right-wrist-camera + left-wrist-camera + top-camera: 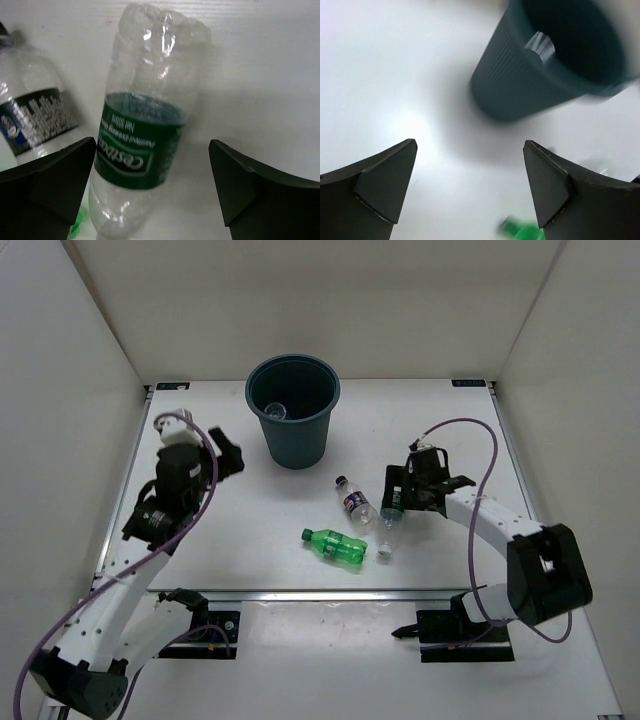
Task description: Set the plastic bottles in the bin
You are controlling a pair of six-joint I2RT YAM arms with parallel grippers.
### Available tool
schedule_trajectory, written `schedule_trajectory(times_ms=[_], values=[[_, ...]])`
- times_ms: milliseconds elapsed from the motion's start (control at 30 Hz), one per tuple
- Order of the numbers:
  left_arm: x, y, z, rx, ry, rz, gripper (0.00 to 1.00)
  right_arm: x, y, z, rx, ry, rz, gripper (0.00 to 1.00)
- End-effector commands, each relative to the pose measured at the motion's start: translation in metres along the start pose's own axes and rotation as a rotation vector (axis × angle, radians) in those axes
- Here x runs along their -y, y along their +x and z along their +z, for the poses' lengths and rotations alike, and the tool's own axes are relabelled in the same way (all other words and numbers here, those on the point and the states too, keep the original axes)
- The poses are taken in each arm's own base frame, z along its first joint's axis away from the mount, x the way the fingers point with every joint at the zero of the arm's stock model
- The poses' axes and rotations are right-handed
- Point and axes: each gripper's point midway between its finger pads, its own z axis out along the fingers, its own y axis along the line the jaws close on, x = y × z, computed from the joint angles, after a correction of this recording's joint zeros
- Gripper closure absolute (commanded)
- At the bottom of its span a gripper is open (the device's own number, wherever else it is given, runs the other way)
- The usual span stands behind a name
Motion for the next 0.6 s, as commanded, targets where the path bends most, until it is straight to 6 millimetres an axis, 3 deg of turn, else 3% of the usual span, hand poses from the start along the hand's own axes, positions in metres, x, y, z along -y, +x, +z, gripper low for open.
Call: schedule_trajectory(times_ms=[0, 33, 100, 167, 200, 300, 333, 400, 433, 500, 533, 567], values=[[-0.057, 0.086, -0.029, -0.259, -0.157, -0.006, 0.02, -0.005, -0.036, 0.017, 0.100, 0.060, 0.042, 0.07], [-0.064, 0.089, -0.039, -0.266, -0.172, -0.026, 0.01, -0.003, -0.029, 0.025, 0.078, 0.074, 0.039, 0.11], [-0.070, 0.094, -0.049, -0.273, -0.180, -0.052, 0.01, 0.000, -0.035, 0.030, 0.094, 0.103, 0.049, 0.24], [-0.070, 0.105, -0.056, -0.287, -0.154, -0.081, 0.01, 0.003, -0.045, 0.029, 0.113, 0.144, 0.044, 0.55], [-0.067, 0.107, -0.058, -0.290, -0.138, -0.089, 0.02, 0.002, -0.050, 0.028, 0.126, 0.150, 0.027, 0.66], [-0.067, 0.124, -0.060, -0.341, -0.124, -0.085, 0.01, -0.005, -0.091, 0.003, 0.236, 0.182, -0.047, 0.75], [-0.064, 0.126, -0.063, -0.354, -0.108, -0.075, 0.02, -0.007, -0.120, -0.014, 0.303, 0.198, -0.068, 0.77], [-0.067, 0.131, -0.063, -0.363, -0.115, -0.075, 0.01, -0.024, -0.162, -0.038, 0.399, 0.182, -0.126, 0.78], [-0.068, 0.138, -0.064, -0.383, -0.114, -0.062, 0.01, -0.042, -0.195, -0.059, 0.482, 0.148, -0.161, 0.78], [-0.070, 0.142, -0.064, -0.400, -0.111, -0.053, 0.02, -0.093, -0.249, -0.103, 0.650, 0.062, -0.242, 0.80], [-0.072, 0.146, -0.064, -0.413, -0.115, -0.051, 0.01, -0.107, -0.263, -0.107, 0.691, 0.049, -0.296, 0.82], [-0.072, 0.149, -0.065, -0.428, -0.111, -0.051, 0.01, -0.138, -0.280, -0.121, 0.747, -0.006, -0.323, 0.82]])
